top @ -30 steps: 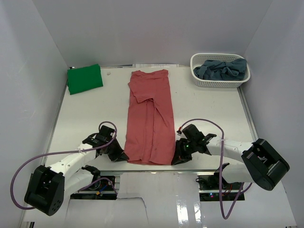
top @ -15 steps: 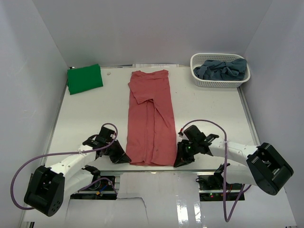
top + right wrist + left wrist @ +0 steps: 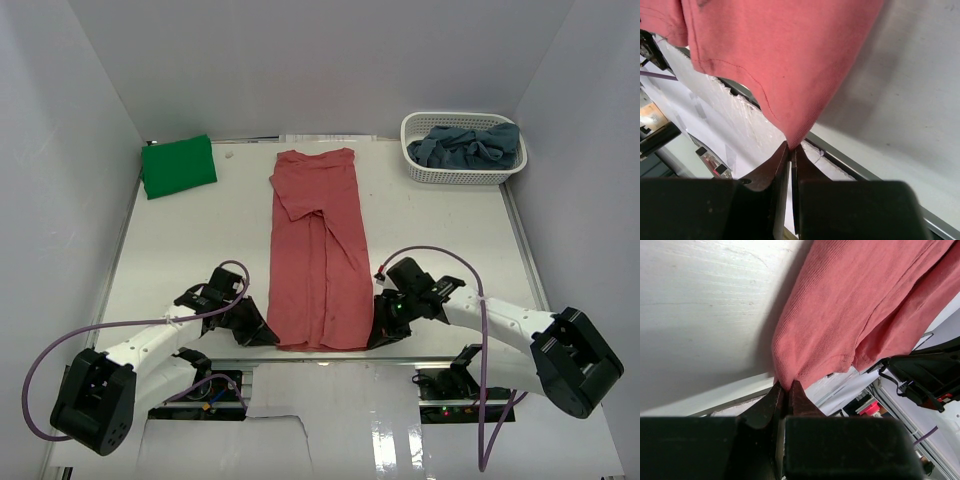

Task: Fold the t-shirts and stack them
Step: Grab the bottom of the folded rectangular tshirt with both arms, then fold the folded rectangular tshirt in 1/3 of the way

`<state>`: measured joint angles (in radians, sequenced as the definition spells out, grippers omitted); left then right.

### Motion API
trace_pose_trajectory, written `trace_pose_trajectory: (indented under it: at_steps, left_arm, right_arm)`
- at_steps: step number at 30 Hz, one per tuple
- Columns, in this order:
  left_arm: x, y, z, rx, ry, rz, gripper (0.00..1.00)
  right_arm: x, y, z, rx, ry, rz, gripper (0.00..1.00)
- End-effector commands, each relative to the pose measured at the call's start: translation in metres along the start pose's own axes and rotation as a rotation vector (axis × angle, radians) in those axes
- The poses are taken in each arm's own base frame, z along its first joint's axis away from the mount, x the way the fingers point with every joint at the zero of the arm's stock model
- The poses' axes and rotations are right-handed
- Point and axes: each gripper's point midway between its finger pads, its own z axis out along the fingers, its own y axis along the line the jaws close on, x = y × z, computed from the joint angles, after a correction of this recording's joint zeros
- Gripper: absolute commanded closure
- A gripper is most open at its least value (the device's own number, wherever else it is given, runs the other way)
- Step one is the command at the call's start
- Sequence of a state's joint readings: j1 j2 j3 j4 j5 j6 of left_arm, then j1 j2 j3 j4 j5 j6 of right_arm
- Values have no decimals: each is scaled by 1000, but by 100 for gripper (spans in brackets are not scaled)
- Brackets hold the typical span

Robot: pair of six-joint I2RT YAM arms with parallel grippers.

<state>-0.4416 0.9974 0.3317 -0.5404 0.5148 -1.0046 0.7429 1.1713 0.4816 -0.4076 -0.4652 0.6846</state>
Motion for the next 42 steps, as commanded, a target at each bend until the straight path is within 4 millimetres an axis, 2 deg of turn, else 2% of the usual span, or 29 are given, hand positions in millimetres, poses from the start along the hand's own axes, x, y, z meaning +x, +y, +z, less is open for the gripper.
trace_pose_trajectory:
  at_steps: [1, 5, 13, 26, 35, 42]
  left_arm:
    - [5, -14, -7, 42, 27, 13, 100]
    - [6, -19, -9, 55, 33, 10, 100]
    - [-2, -45, -22, 78, 18, 27, 100]
    - [-9, -56, -26, 82, 7, 20, 100]
    - [-35, -72, -42, 118, -41, 12, 100]
    - [-64, -100, -57, 138, -84, 52, 100]
  right_arm:
    - [-6, 11, -9, -5, -14, -36, 92]
    - [-5, 12, -12, -6, -15, -46, 92]
    - [-10, 16, -16, -5, -31, -54, 92]
    - [-33, 25, -30, -41, -95, -87, 92]
    - [-56, 37, -44, -57, -131, -110, 92]
    - [-83, 48, -60, -63, -163, -129, 92]
